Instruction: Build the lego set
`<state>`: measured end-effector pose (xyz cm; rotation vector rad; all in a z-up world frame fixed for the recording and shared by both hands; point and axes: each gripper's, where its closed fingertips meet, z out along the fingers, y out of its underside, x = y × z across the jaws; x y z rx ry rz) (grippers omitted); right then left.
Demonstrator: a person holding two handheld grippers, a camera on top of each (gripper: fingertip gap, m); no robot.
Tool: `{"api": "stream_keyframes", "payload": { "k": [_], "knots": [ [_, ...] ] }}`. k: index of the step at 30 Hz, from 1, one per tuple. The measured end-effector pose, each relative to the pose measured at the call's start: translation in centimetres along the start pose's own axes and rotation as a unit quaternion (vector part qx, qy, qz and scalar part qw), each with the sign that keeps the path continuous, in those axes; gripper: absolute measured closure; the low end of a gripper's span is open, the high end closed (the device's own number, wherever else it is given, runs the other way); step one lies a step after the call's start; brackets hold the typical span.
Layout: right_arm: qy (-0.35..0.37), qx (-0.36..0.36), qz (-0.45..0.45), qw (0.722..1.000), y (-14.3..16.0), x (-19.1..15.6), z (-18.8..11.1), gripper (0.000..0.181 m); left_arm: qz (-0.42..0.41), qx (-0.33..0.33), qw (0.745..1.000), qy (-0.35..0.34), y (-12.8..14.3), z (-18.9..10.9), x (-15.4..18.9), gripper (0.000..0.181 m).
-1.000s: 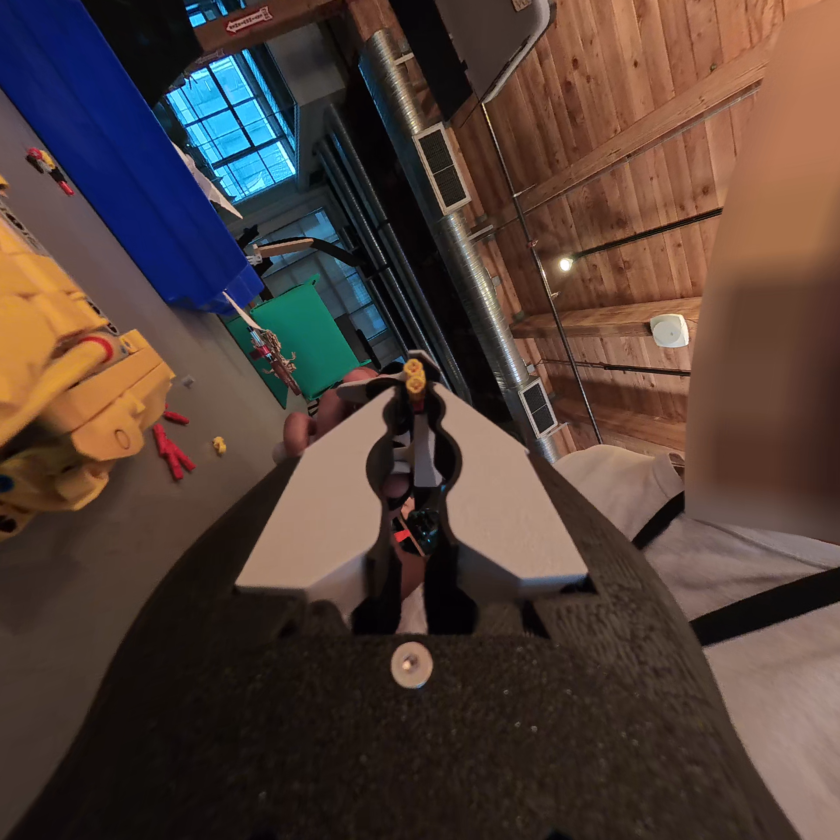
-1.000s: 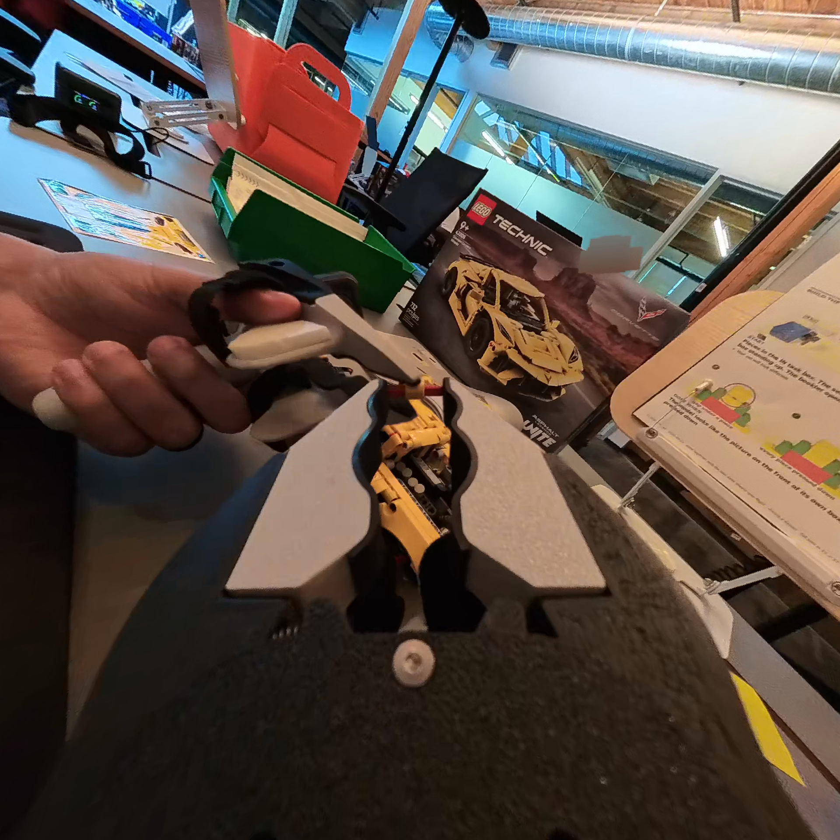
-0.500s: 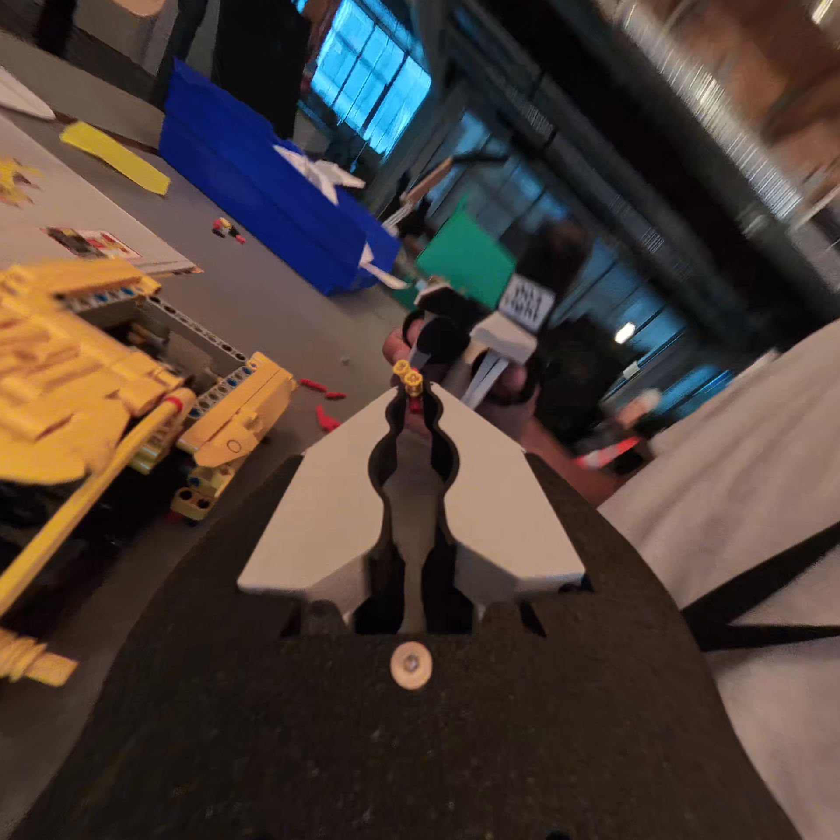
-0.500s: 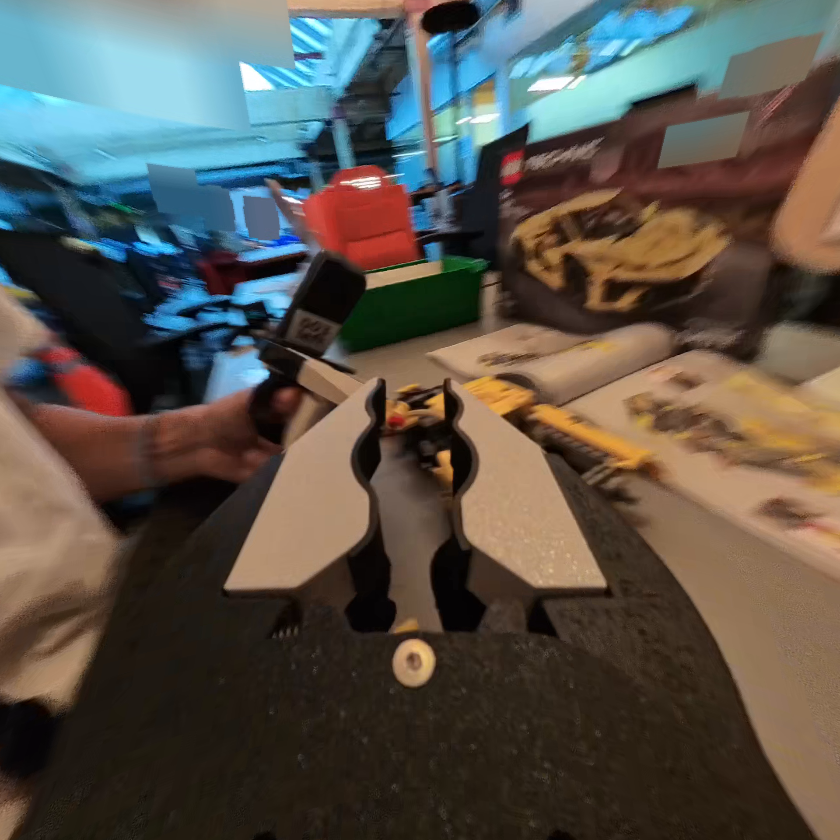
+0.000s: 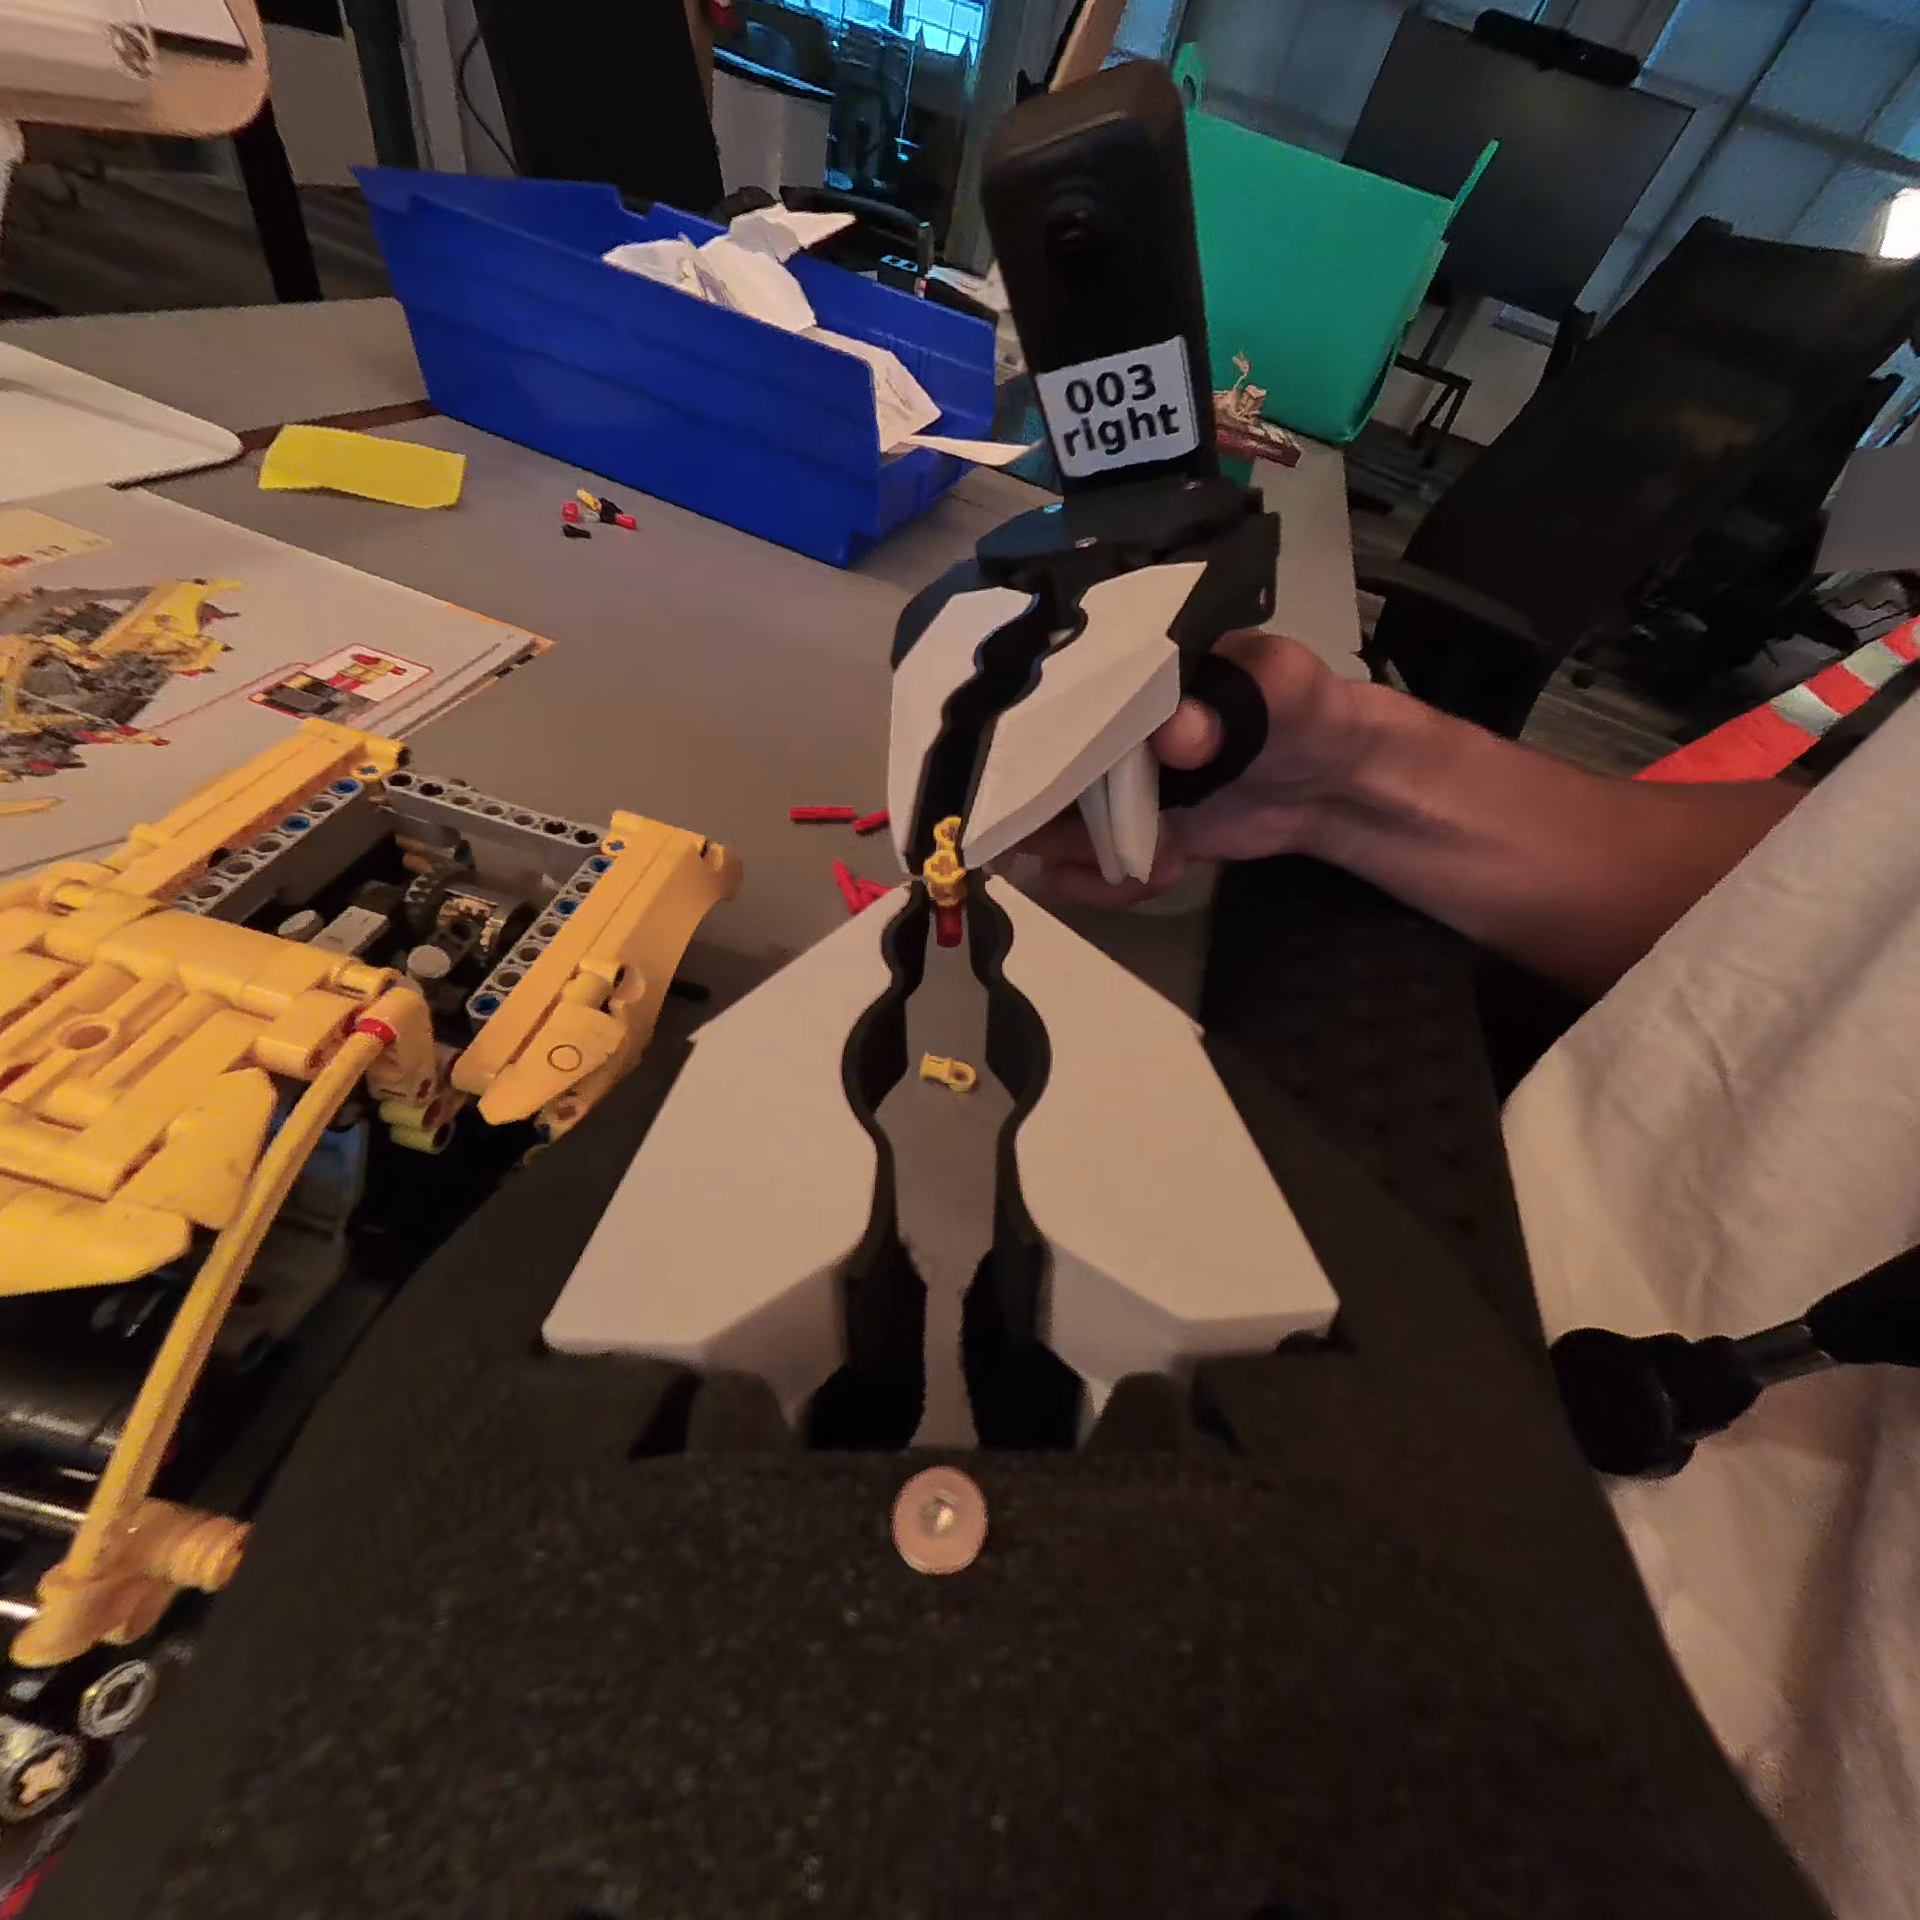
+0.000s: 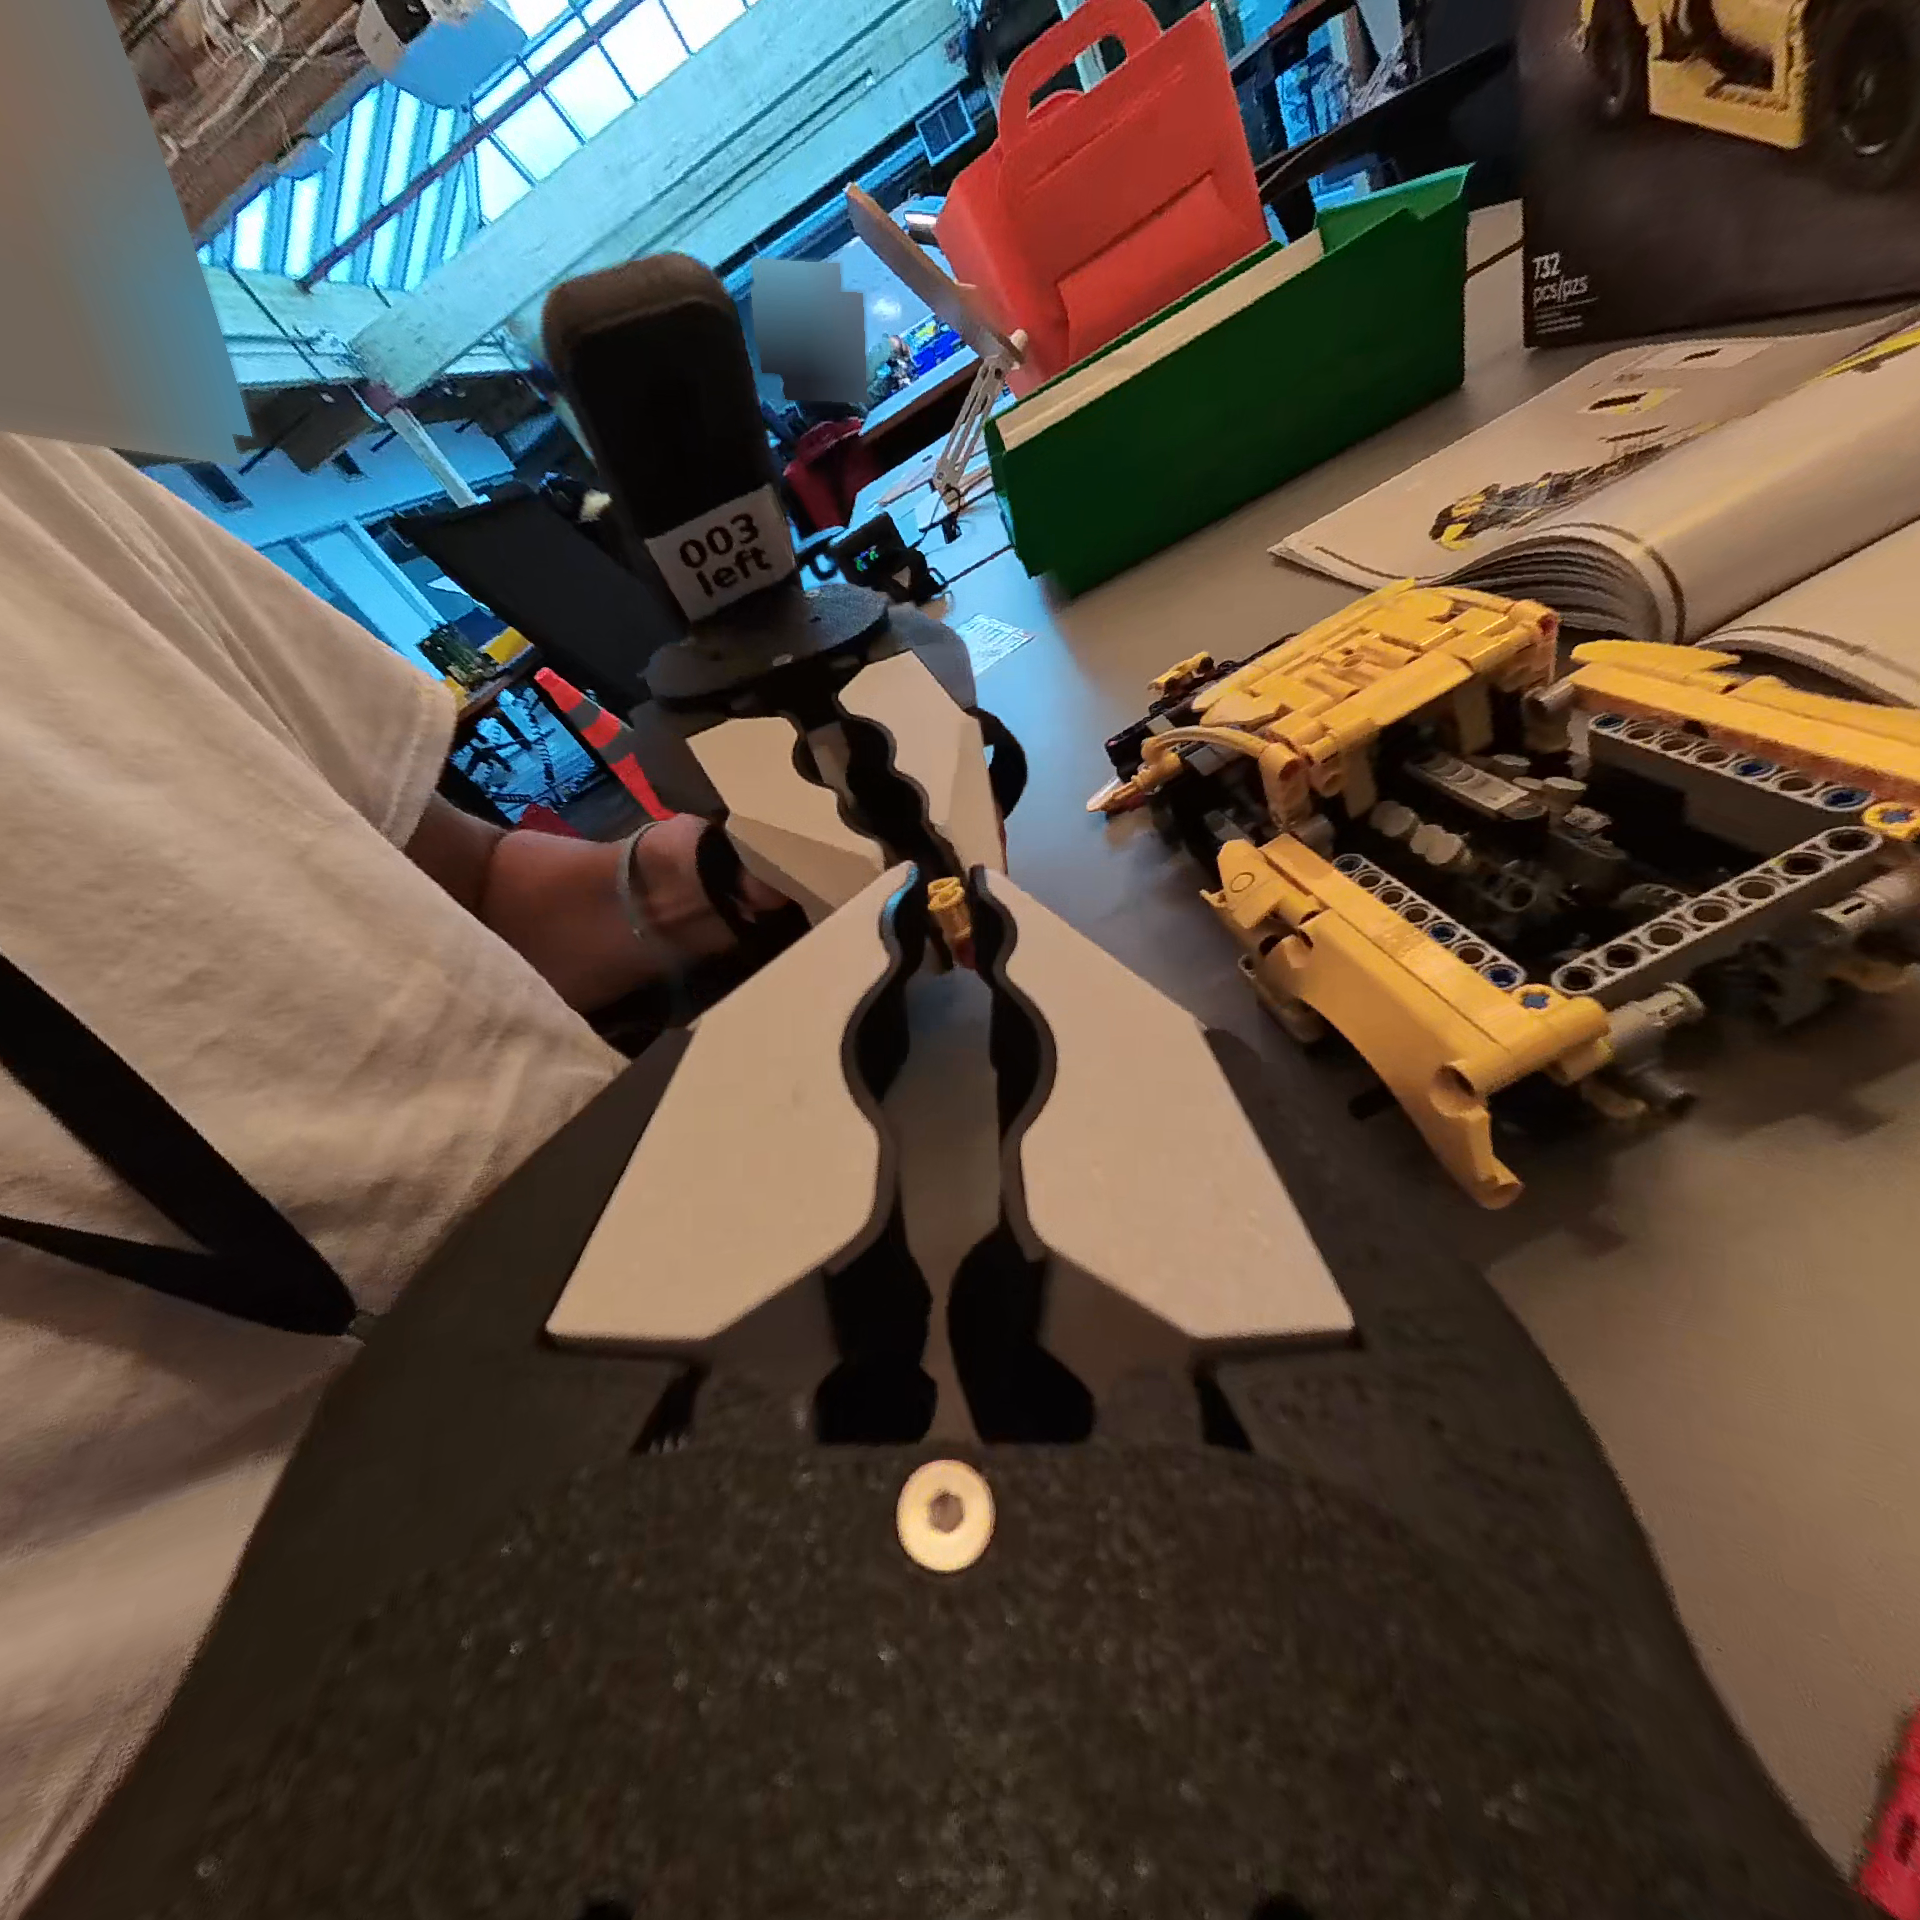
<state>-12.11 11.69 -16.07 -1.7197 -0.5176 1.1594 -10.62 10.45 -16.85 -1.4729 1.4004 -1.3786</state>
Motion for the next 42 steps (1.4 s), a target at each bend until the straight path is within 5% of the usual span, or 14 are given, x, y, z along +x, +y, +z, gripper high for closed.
{"api": "stream_keyframes", "payload": {
  "k": [6,8,15,20,34,38,42],
  "knots": [
    [-0.005,0.028,0.050,0.998,-0.7,0.4,0.0,0.176,-0.044,0.024,0.999,0.005,-0.6,-0.2,-0.4,0.171],
    [-0.008,0.079,0.086,0.993,-2.1,0.8,-0.4,0.176,-0.072,0.042,0.997,0.004,-1.0,-0.4,-0.9,0.155],
    [-0.057,0.257,0.208,0.942,-5.3,0.7,-0.6,0.177,-0.130,0.144,0.981,0.012,-4.0,-1.0,-1.3,0.156],
    [-0.067,0.258,0.221,0.938,-4.8,0.3,0.5,0.177,-0.142,0.159,0.977,0.022,-4.3,-1.4,-1.3,0.174],
    [-0.111,0.255,0.218,0.935,-5.0,-0.9,0.7,0.178,-0.179,0.191,0.962,0.083,-5.2,-2.6,-0.6,0.175],
    [-0.101,0.219,0.095,0.966,-6.4,-2.5,-1.0,0.169,-0.218,0.192,0.945,0.152,-5.4,-3.2,0.2,0.175],
    [0.009,0.068,-0.159,0.985,-3.8,-2.6,-1.6,0.146,-0.253,0.187,0.923,0.221,-5.5,-3.7,1.3,0.175]
  ]
}}
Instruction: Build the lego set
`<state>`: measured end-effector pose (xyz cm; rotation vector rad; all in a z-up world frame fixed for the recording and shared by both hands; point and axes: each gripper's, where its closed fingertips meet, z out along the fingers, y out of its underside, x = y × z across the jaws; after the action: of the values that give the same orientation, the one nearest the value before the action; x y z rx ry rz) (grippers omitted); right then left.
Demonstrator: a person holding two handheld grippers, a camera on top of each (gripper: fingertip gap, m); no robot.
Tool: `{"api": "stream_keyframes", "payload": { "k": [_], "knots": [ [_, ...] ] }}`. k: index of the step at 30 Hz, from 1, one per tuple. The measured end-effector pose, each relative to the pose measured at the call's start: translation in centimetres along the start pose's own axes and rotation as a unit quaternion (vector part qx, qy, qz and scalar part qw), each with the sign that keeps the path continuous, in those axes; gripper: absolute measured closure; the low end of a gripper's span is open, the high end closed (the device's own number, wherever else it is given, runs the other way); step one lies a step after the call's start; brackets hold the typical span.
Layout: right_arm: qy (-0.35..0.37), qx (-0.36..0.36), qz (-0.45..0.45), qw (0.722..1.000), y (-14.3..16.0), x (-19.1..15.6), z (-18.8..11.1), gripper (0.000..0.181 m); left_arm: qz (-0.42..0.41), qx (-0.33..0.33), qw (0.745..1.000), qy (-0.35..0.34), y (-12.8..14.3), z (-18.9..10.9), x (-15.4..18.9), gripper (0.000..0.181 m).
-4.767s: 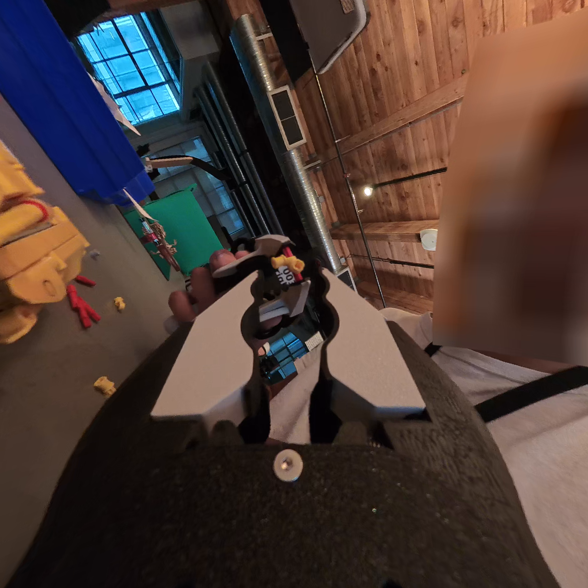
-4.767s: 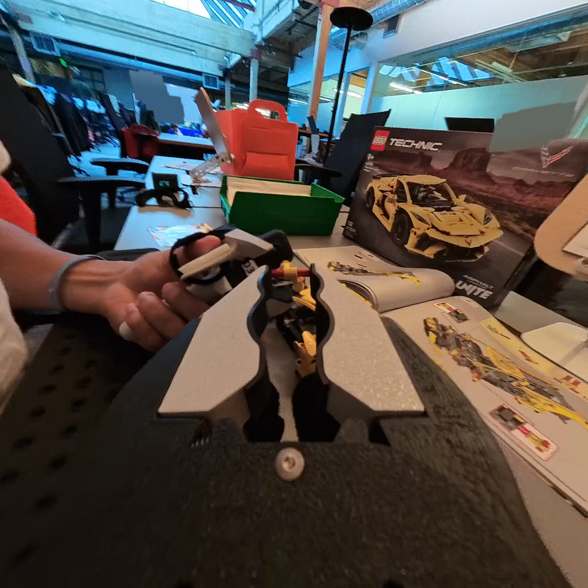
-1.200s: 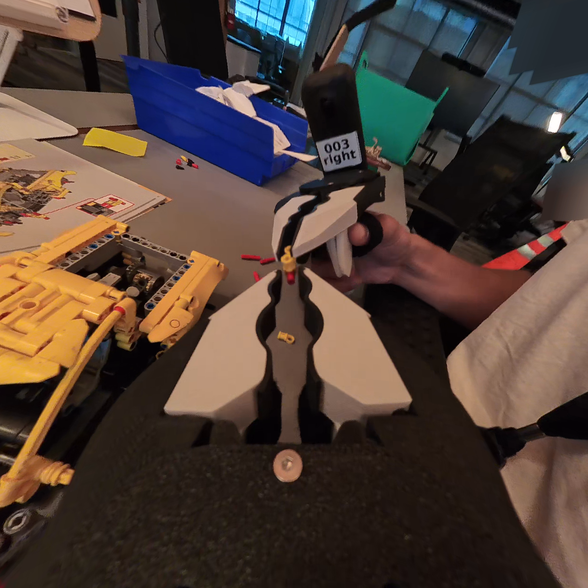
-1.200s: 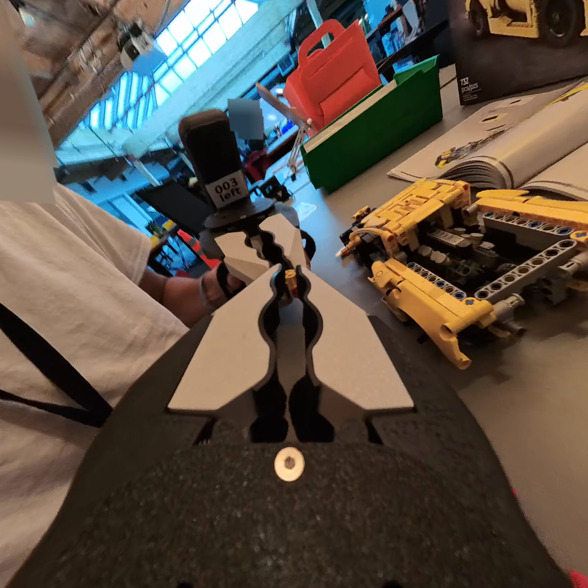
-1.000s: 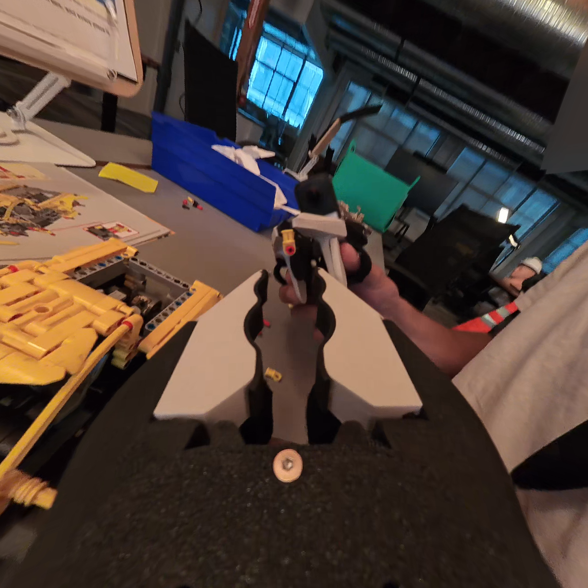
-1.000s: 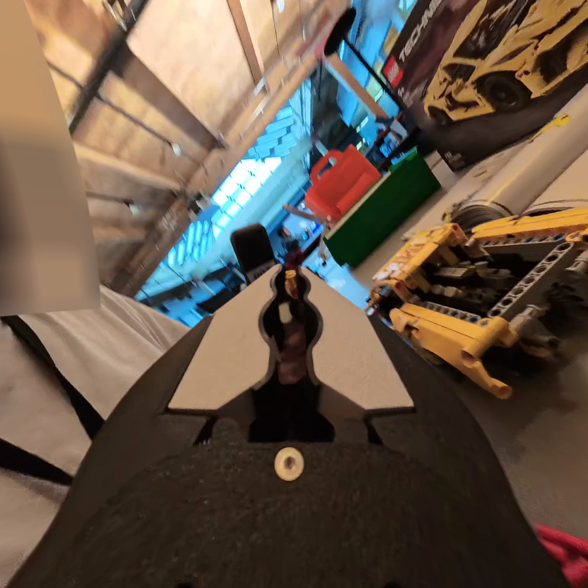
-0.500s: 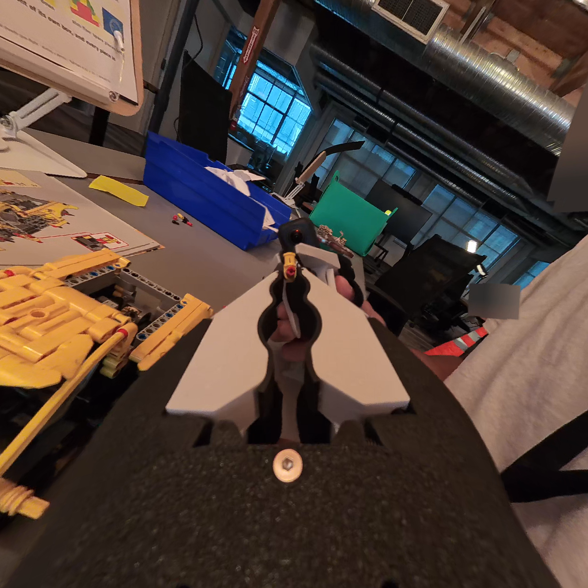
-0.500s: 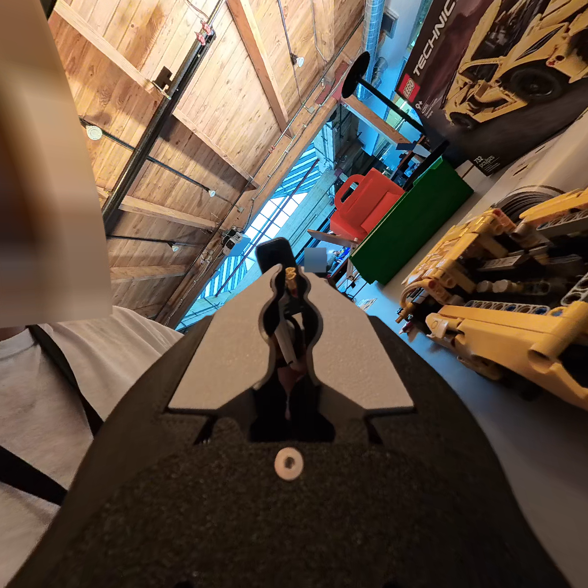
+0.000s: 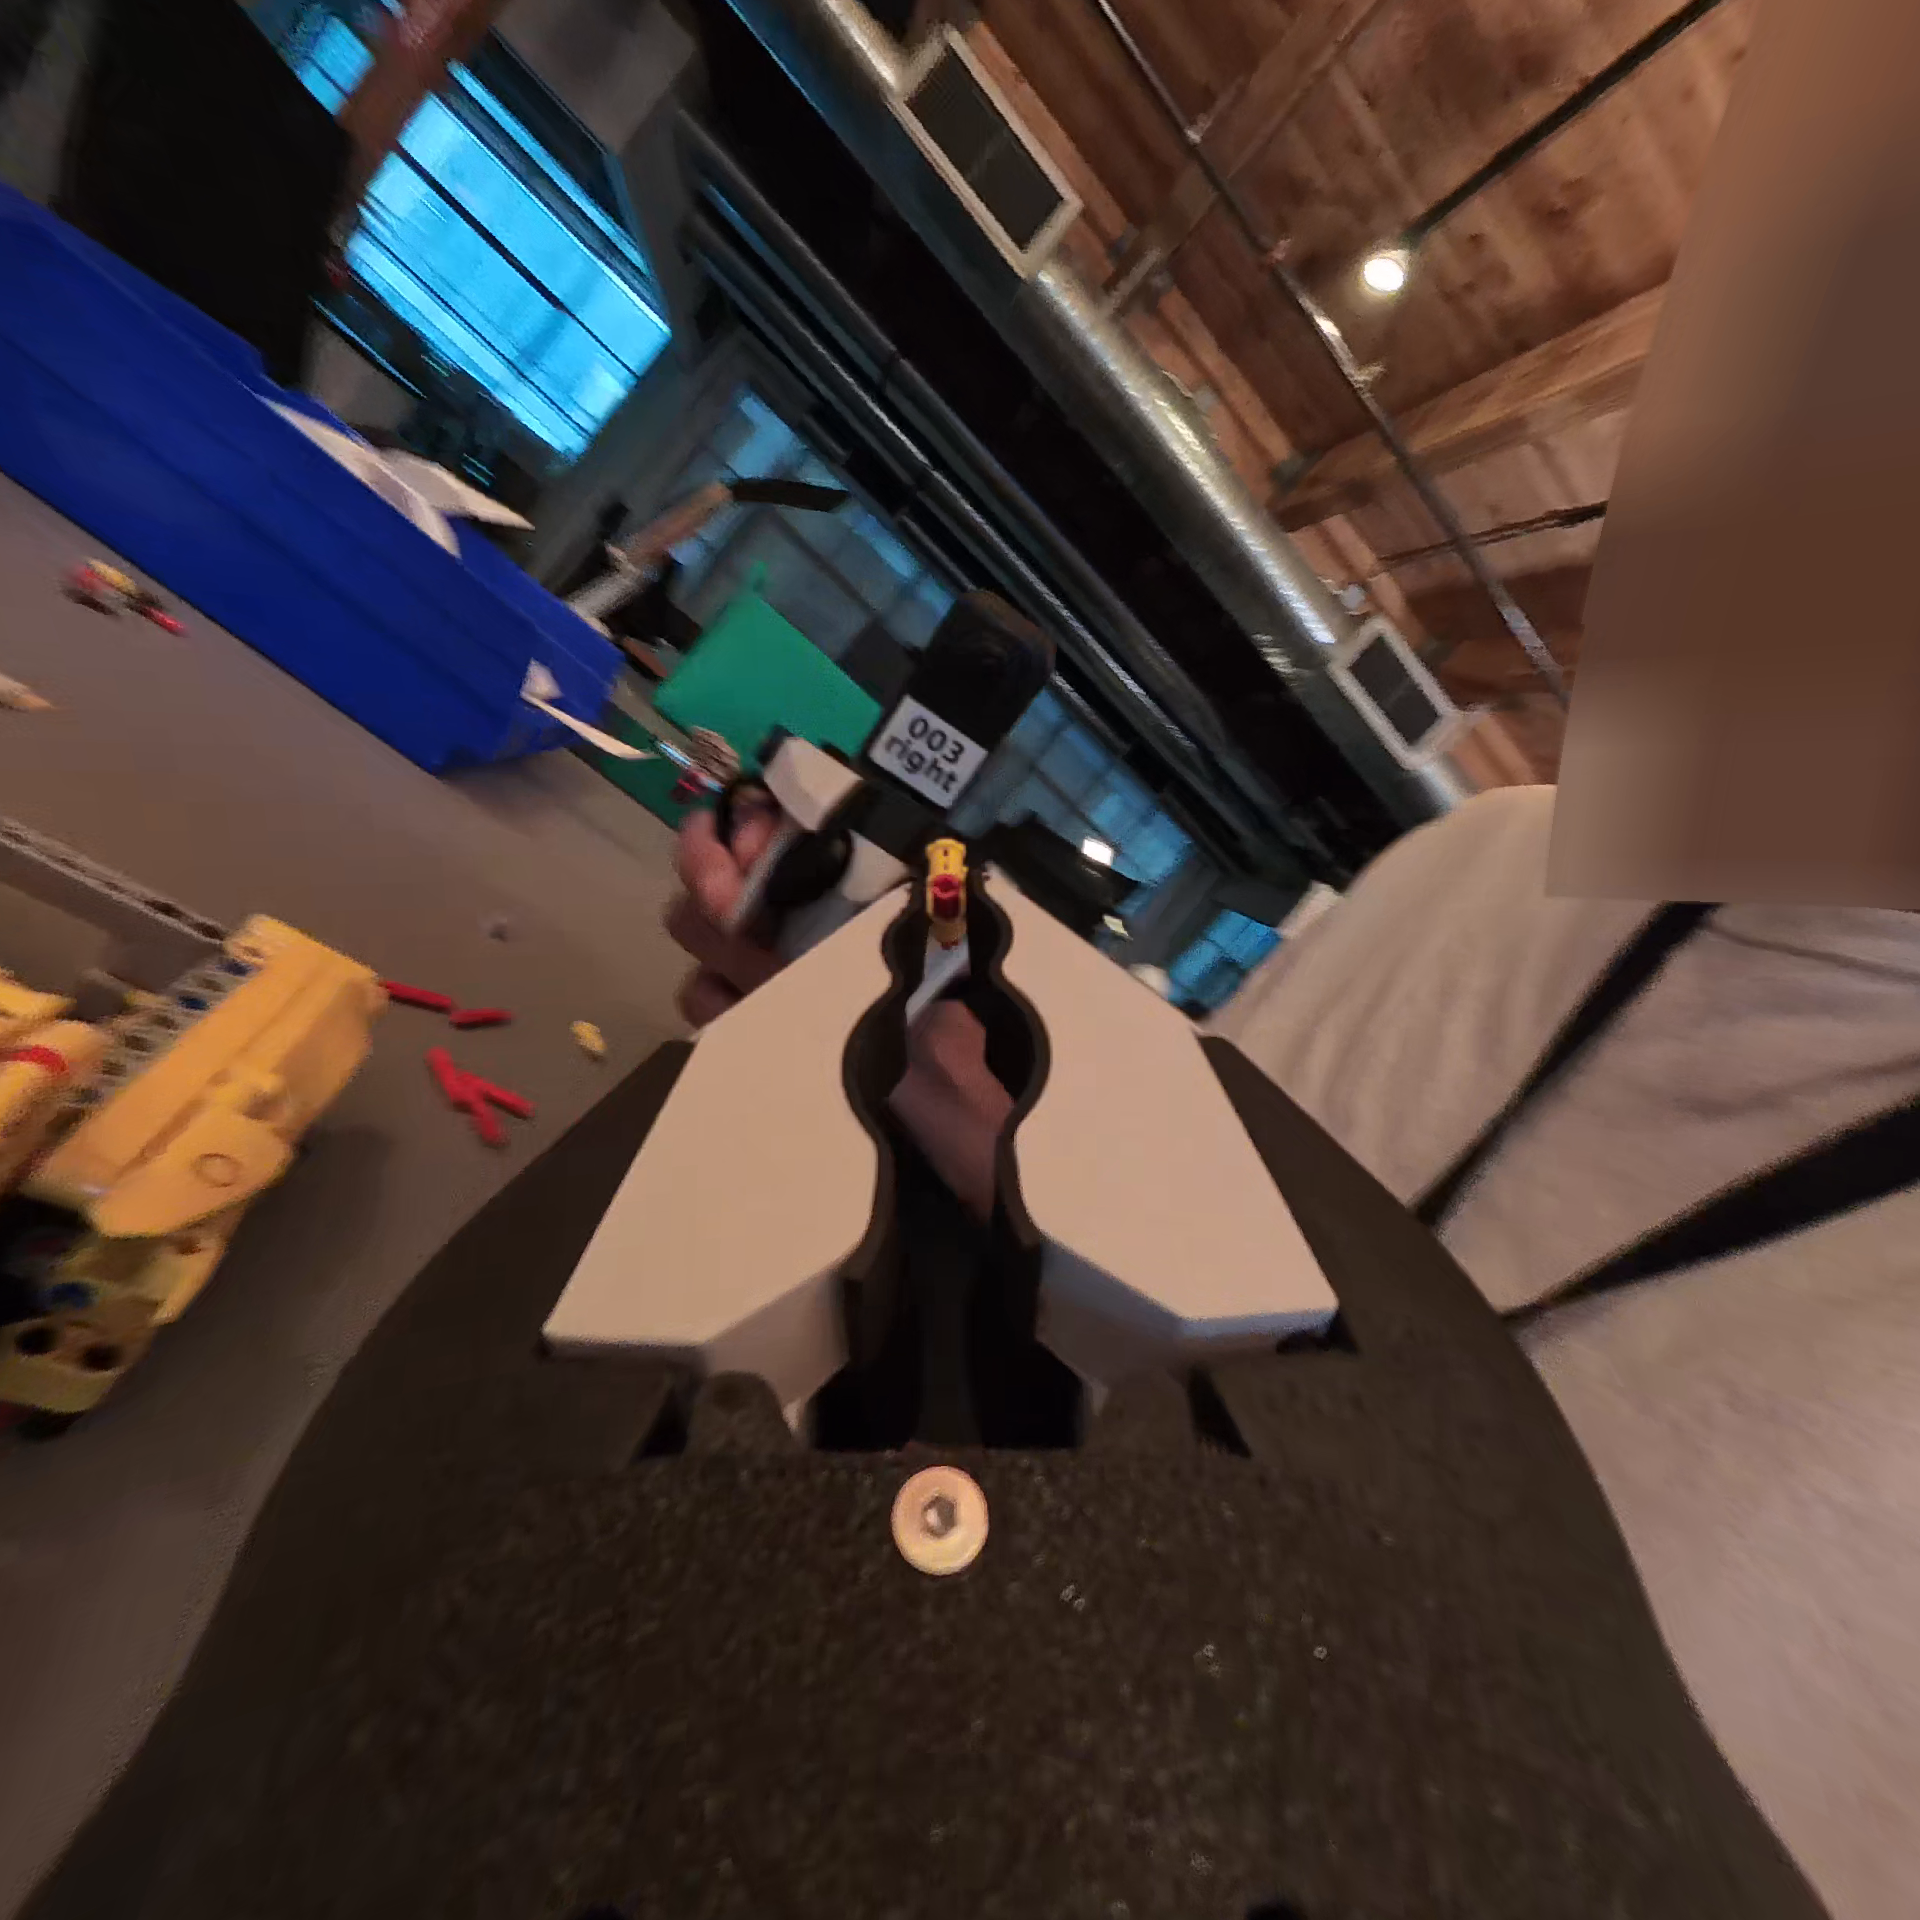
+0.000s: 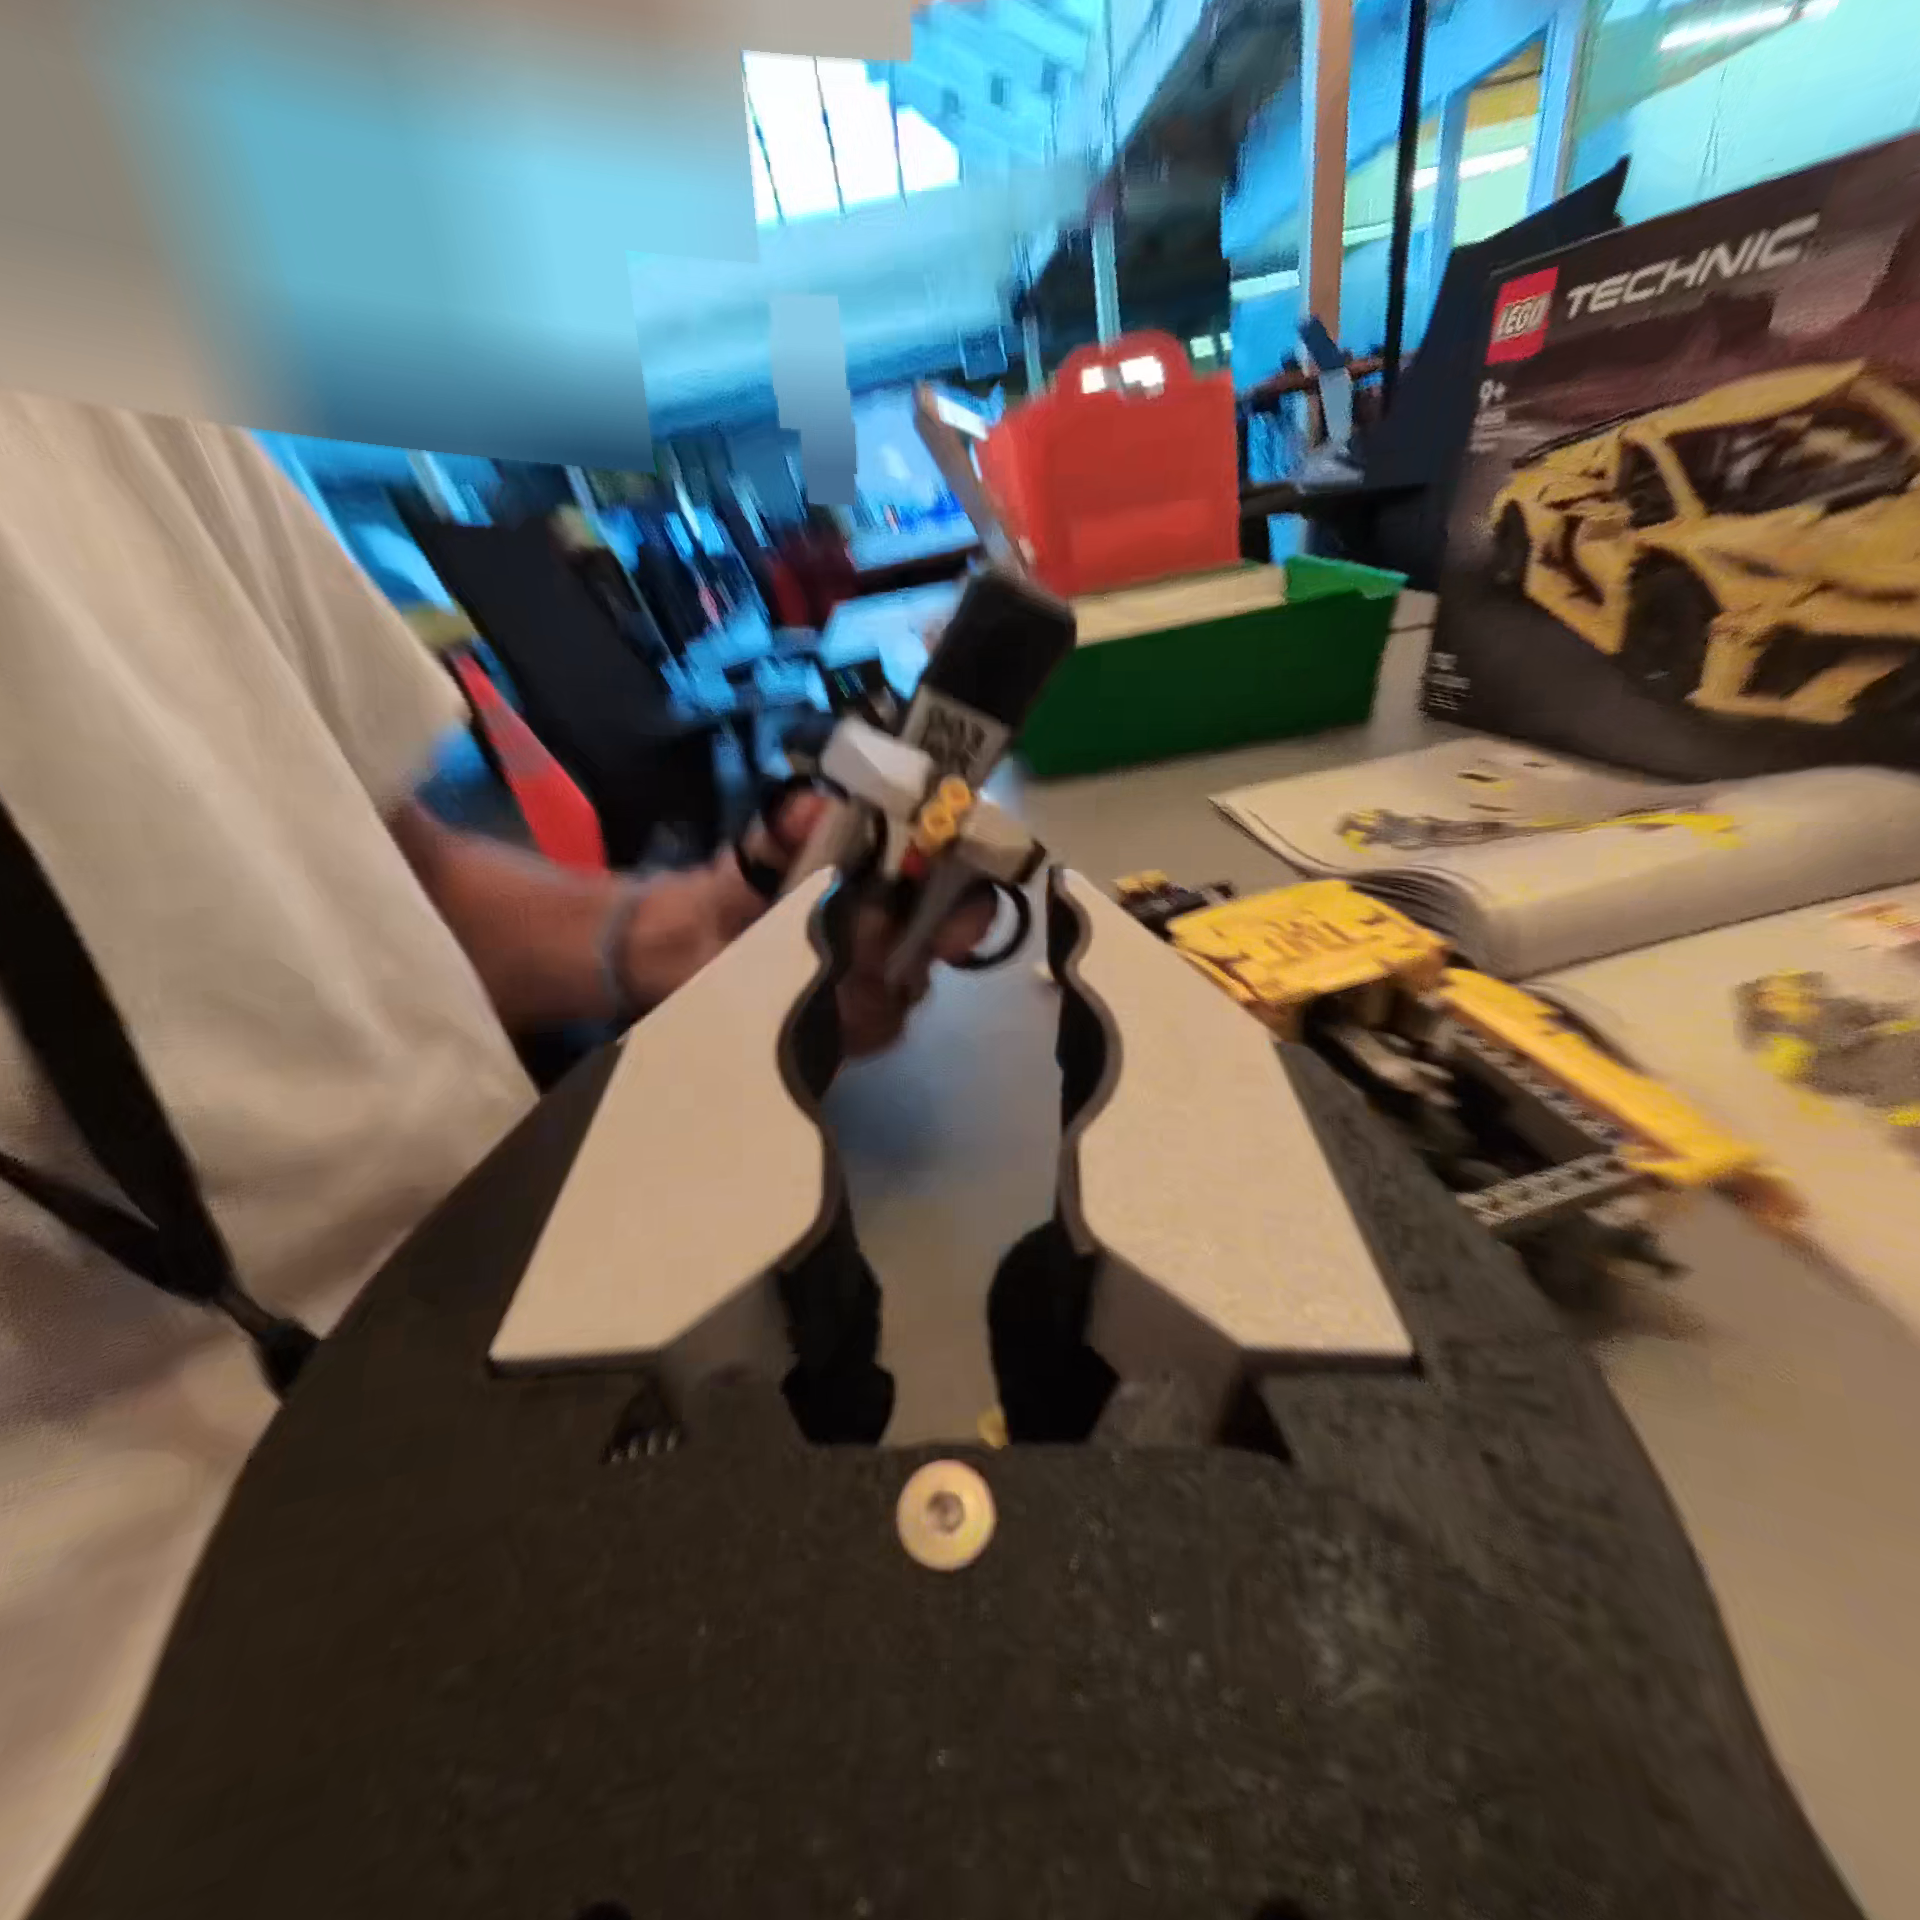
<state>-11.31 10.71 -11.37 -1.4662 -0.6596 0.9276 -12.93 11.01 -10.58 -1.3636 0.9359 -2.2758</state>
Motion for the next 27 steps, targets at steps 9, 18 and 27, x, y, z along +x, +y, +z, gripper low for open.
{"api": "stream_keyframes", "payload": {
  "k": [9,18,27],
  "knots": [
    [-0.083,-0.101,-0.161,0.978,2.1,-5.3,-0.3,0.151,-0.164,-0.161,0.966,0.121,5.7,0.8,2.4,0.175],
    [-0.087,-0.131,-0.179,0.971,3.5,-5.6,-0.1,0.167,-0.222,-0.184,0.949,0.127,6.7,0.8,2.1,0.175],
    [-0.029,-0.112,-0.193,0.974,3.1,-3.6,0.5,0.168,-0.199,-0.124,0.968,0.089,5.0,0.9,0.7,0.175]
  ]
}}
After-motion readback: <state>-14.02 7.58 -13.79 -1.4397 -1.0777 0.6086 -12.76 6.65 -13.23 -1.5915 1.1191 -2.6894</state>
